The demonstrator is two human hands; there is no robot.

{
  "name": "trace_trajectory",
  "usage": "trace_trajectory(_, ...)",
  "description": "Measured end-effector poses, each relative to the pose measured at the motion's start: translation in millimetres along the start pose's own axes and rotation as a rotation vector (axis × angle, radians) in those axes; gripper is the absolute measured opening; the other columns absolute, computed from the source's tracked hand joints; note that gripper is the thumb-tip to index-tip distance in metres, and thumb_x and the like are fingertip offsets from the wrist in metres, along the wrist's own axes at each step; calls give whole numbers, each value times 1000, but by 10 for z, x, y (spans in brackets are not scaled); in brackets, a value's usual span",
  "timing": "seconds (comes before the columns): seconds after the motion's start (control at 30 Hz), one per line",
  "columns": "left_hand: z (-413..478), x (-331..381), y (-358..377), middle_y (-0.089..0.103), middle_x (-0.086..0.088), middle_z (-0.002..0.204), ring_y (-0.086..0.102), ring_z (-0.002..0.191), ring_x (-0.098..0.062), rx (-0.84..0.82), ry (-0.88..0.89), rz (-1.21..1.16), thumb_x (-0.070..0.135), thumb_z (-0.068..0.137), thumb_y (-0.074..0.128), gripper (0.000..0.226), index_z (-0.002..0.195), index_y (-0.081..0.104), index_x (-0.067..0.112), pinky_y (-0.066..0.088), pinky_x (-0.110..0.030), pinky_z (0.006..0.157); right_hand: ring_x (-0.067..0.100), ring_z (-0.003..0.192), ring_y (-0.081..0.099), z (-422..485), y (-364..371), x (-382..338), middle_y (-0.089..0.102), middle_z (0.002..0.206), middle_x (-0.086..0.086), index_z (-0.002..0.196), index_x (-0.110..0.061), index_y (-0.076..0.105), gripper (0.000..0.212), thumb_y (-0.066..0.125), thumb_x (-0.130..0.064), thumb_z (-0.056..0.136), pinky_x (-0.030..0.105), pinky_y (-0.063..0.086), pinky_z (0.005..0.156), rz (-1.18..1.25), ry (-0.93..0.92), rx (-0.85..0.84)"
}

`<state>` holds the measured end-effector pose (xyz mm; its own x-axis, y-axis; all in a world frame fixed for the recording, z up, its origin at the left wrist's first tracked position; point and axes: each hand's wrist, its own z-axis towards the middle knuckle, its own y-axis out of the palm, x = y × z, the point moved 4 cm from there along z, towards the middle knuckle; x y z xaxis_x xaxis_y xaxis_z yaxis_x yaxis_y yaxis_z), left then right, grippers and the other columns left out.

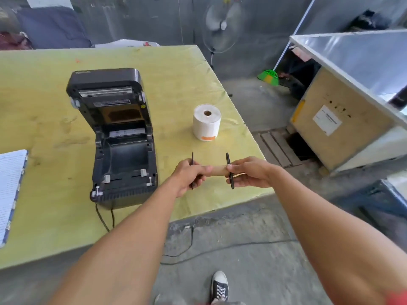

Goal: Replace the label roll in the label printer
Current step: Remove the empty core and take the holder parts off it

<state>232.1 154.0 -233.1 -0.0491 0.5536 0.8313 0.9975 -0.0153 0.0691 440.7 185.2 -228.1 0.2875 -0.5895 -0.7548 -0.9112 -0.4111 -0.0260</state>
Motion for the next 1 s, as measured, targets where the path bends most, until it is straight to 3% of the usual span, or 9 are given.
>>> trace_trajectory(0.13, 89, -278, 155, 61, -9, 73, 50, 54, -13, 46, -52, -73, 14, 75, 82, 38, 89, 47, 14, 43, -24, 47, 24, 89, 73, 143, -265, 214, 70, 105, 12, 115, -1, 68, 29, 70, -19, 93, 35, 61, 81, -46, 34, 21)
trace_trajectory(0.27, 142, -378, 35, 59, -7, 72, 51, 53, -11, 131, -85, -121, 10, 77, 80, 38, 103, 52, 5, 45, -19, 43, 28, 81, 72, 314, -474, 237, 73, 98, 21, 112, 4, 70, 43, 77, -29, 87, 44, 62, 83, -318, -42, 293)
trace_trajectory(0.4, 236, -355, -38, 58, -6, 68, 52, 49, -10, 165, -83, -121, 12, 78, 79, 53, 121, 53, -6, 46, -18, 41, 28, 68, 63, 390, -493, 80, 66, 78, 10, 99, -1, 68, 38, 74, -36, 85, 30, 46, 53, -727, -123, 545)
trace_trajectory(0.53, 309, -312, -85, 58, -5, 66, 52, 46, -9, 191, -82, -128, 14, 78, 80, 46, 113, 58, -5, 46, -19, 40, 34, 91, 62, 478, -481, 45, 61, 103, 13, 113, -7, 58, 38, 72, -33, 89, 34, 44, 69, -836, -162, 610)
trace_trajectory(0.6, 336, -306, -106, 59, -6, 68, 53, 48, -9, 191, -83, -139, 15, 77, 81, 39, 106, 60, -1, 46, -19, 41, 34, 90, 58, 509, -475, 80, 59, 107, 15, 114, -6, 56, 38, 72, -32, 89, 35, 42, 70, -886, -132, 610)
trace_trajectory(0.73, 371, -275, -126, 61, -9, 70, 55, 49, -10, 212, -80, -168, 15, 76, 82, 27, 89, 60, 6, 46, -20, 41, 30, 87, 49, 567, -483, 179, 55, 111, 17, 113, -4, 55, 40, 69, -34, 92, 37, 40, 71, -917, -82, 602)
trace_trajectory(0.9, 409, -224, -104, 62, -10, 74, 56, 49, -9, 211, -73, -201, 14, 76, 82, 29, 92, 60, 4, 47, -20, 42, 35, 94, 55, 538, -485, 123, 56, 111, 19, 111, -2, 56, 41, 68, -36, 92, 41, 47, 75, -902, -104, 640)
trace_trajectory(0.97, 412, -219, -80, 63, -9, 71, 56, 50, -9, 200, -75, -227, 14, 74, 83, 33, 95, 59, 4, 47, -20, 42, 39, 92, 62, 508, -444, 41, 65, 106, 23, 107, 5, 61, 43, 63, -36, 95, 41, 51, 75, -770, -165, 697)
trace_trajectory(1.0, 415, -220, -66, 64, -8, 69, 56, 50, -9, 194, -78, -245, 14, 74, 83, 33, 94, 59, 5, 48, -20, 42, 38, 86, 65, 504, -407, 14, 69, 99, 25, 104, 9, 64, 46, 64, -36, 95, 41, 54, 73, -577, -180, 676)
